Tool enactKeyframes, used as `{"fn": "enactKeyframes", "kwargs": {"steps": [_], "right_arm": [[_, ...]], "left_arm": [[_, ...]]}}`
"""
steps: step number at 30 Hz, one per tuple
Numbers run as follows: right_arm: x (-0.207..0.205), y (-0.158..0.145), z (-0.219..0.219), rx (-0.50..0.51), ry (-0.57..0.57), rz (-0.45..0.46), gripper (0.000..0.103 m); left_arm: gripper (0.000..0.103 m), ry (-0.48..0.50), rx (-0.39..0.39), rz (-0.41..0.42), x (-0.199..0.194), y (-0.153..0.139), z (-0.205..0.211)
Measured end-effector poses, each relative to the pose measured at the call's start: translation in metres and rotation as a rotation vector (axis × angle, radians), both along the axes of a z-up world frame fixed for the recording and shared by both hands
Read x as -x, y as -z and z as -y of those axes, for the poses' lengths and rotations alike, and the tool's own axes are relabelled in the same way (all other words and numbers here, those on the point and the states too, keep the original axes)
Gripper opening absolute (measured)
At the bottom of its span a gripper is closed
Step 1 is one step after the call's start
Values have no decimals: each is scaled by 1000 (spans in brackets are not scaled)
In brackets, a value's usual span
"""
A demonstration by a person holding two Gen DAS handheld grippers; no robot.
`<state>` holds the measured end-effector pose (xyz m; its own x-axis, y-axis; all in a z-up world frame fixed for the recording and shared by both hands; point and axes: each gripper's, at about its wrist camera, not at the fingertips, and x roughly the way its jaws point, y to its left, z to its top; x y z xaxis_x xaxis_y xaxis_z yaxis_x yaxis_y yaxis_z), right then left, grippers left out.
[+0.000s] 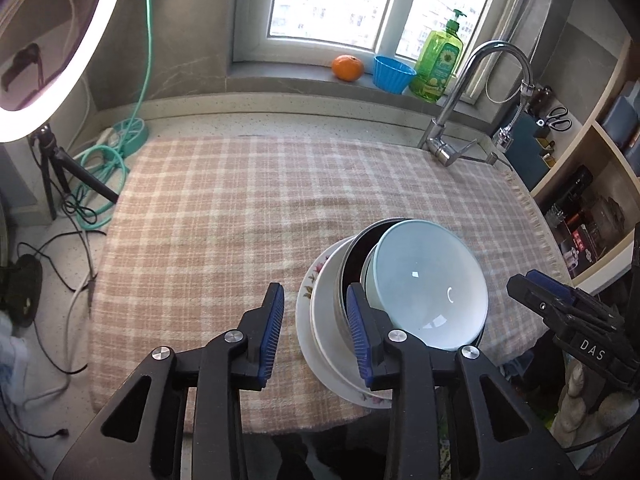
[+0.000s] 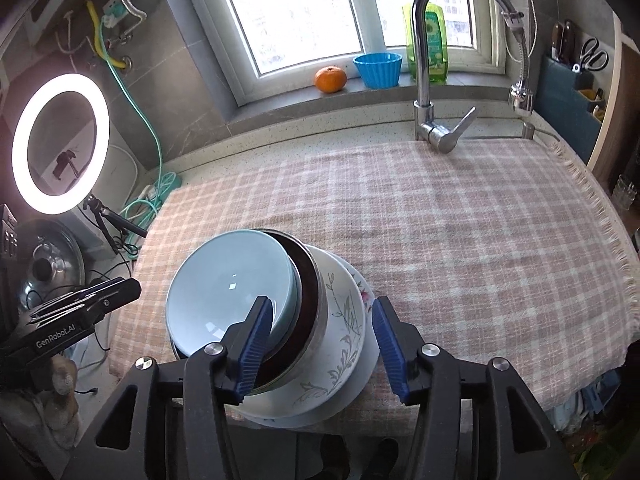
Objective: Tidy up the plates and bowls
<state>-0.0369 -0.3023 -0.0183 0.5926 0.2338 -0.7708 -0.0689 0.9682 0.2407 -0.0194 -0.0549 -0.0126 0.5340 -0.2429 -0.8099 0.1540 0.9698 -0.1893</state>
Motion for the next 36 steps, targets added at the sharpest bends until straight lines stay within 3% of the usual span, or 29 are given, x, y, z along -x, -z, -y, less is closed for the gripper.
{"fn": "enactKeyframes", "kwargs": {"steps": [3,4,7,10,15,24,36], "right_arm": [[4,-6,3,21,-19,21,56],[6,-7,4,25,-24,30,62],[14,-11,8,57,-17,68,65],[20,-12,10,74,-17,79,73],[30,-10,14,51,-14,82,74],[33,-19,18,40,2,110,75],[35,-21,14,45,0,108,75]], "left_arm": [[48,-29,7,5,6,-4,2],[50,-34,6,9,9,-5,3],[53,-46,-17,23,18,-6,10],[66,-47,-12,26,26,-8,16],[66,-62,-50,44,36,-13,23],[70,-92,-49,43,41,-17,19],[70,-59,-39,44,42,-19,23]]}}
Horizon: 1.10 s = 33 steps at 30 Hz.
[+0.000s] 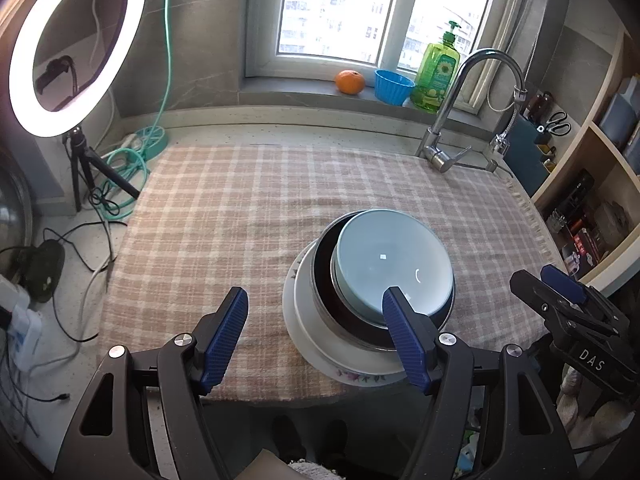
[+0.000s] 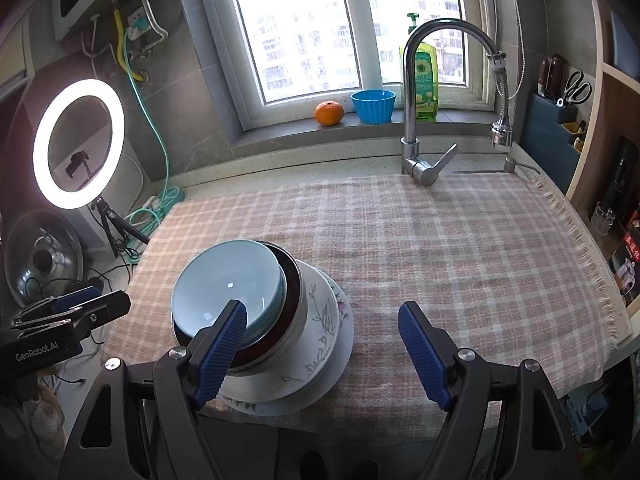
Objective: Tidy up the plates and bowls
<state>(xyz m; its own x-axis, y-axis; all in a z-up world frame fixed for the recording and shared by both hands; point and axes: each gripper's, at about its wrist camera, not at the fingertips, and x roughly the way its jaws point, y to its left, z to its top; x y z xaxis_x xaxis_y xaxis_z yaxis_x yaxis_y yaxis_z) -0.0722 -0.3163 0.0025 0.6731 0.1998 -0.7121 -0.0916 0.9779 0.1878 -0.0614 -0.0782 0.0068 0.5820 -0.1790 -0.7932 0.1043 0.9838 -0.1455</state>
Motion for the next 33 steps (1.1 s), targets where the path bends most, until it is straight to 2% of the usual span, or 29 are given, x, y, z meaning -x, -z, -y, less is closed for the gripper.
{"fn": "enactKeyframes", "kwargs": {"steps": [33], "right_arm": [[-4,8,-3,20,7,-22,75]], "left_arm": [[70,6,3,5,-6,-1,-2]]}}
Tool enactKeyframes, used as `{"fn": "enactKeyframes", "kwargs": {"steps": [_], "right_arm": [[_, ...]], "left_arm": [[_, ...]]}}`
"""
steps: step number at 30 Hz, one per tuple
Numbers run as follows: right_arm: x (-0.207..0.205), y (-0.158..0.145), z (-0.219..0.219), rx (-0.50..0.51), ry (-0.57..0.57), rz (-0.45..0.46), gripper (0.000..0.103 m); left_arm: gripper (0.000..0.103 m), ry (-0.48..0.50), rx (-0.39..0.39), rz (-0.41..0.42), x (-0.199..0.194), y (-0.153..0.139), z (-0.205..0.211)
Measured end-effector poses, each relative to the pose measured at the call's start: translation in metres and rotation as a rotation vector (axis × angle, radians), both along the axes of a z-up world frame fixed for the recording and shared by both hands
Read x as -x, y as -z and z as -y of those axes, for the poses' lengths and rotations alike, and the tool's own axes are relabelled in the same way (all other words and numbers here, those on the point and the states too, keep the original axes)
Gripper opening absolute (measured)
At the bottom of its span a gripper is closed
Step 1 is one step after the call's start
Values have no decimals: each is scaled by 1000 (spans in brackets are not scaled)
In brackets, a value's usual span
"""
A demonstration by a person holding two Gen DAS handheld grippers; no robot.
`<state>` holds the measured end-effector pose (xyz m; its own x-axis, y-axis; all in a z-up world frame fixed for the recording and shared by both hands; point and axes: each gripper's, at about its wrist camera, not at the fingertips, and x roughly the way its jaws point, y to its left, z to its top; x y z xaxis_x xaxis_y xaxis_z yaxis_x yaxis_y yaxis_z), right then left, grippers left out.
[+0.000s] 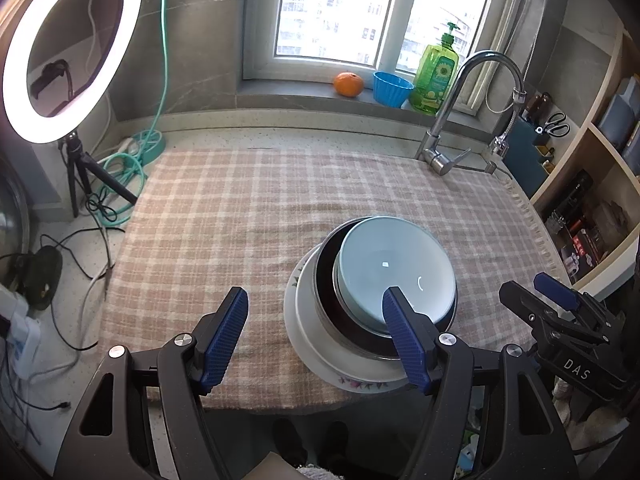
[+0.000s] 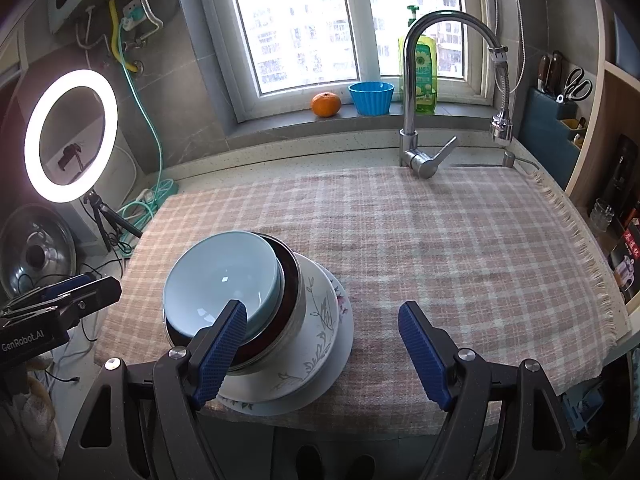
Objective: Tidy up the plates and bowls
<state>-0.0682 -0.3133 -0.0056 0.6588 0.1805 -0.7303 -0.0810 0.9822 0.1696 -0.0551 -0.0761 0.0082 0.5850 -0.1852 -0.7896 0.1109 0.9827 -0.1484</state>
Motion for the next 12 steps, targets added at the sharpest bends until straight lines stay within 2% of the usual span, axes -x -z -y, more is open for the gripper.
{"fn": "enactKeyframes", "kwargs": {"steps": [12], "right_arm": [[-8,4,-1,0,14,-11,75]], "left_arm": [[70,10,-10,15,-9,1,-2]]}}
